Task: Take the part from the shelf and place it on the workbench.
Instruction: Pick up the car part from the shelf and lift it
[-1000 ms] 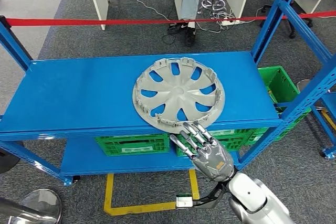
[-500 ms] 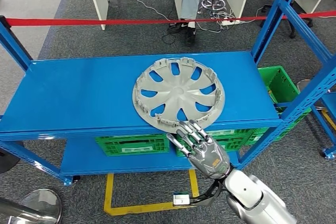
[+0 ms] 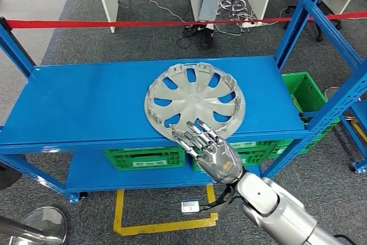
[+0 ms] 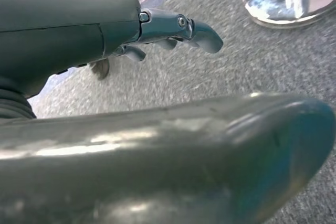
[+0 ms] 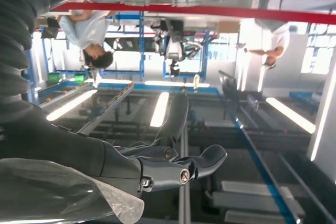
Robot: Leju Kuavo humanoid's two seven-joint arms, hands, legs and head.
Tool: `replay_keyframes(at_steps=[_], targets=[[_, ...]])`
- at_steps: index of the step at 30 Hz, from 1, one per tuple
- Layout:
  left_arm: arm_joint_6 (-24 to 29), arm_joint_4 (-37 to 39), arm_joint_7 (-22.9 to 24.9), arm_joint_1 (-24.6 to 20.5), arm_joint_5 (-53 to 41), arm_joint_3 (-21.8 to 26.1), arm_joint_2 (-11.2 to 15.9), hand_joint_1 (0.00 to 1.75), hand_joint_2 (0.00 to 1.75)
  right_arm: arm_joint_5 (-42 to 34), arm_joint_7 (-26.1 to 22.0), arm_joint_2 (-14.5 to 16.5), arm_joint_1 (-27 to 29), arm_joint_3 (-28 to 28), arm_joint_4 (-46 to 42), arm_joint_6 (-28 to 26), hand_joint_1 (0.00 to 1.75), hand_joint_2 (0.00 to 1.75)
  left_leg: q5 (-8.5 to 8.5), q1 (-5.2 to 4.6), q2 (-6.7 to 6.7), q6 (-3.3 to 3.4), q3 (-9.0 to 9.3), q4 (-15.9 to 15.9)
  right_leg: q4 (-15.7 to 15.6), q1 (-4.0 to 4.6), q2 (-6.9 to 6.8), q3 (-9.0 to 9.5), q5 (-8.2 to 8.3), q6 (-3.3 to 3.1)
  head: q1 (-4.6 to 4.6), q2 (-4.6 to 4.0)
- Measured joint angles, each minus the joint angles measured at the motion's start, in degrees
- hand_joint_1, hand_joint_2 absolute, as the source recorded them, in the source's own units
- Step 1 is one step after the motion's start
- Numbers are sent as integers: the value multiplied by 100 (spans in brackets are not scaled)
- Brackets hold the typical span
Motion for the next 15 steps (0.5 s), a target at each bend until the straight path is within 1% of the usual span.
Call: replay_keyframes(at_steps=[5, 8, 10, 15], targets=[[262, -925, 419, 140, 380, -873, 519, 0, 0, -85, 103, 130, -404, 316, 40, 384, 0, 175, 0, 1, 0, 0, -2, 0, 1, 1, 1, -1, 0, 0, 3, 0], [399, -1262, 467, 81, 648, -1283, 747, 0, 0, -63, 249, 281, -613, 417, 94, 547, 0, 175, 2, 0, 0, 2, -2, 0, 1, 1, -2, -1, 0, 0, 1, 0], [459, -1371, 413, 9, 783, -1524, 833, 0, 0, -58, 310, 361, -724, 456, 134, 604, 0, 175, 3, 0, 0, 2, -2, 0, 1, 1, -3, 0, 0, 0, 1, 0], [566, -1453, 193, -122, 1086, -1962, 925, 0, 0, -84, 407, 505, -900, 524, 241, 745, 0, 175, 3, -1, 0, 2, -4, 0, 1, -1, -1, 0, 1, 0, 2, 0]])
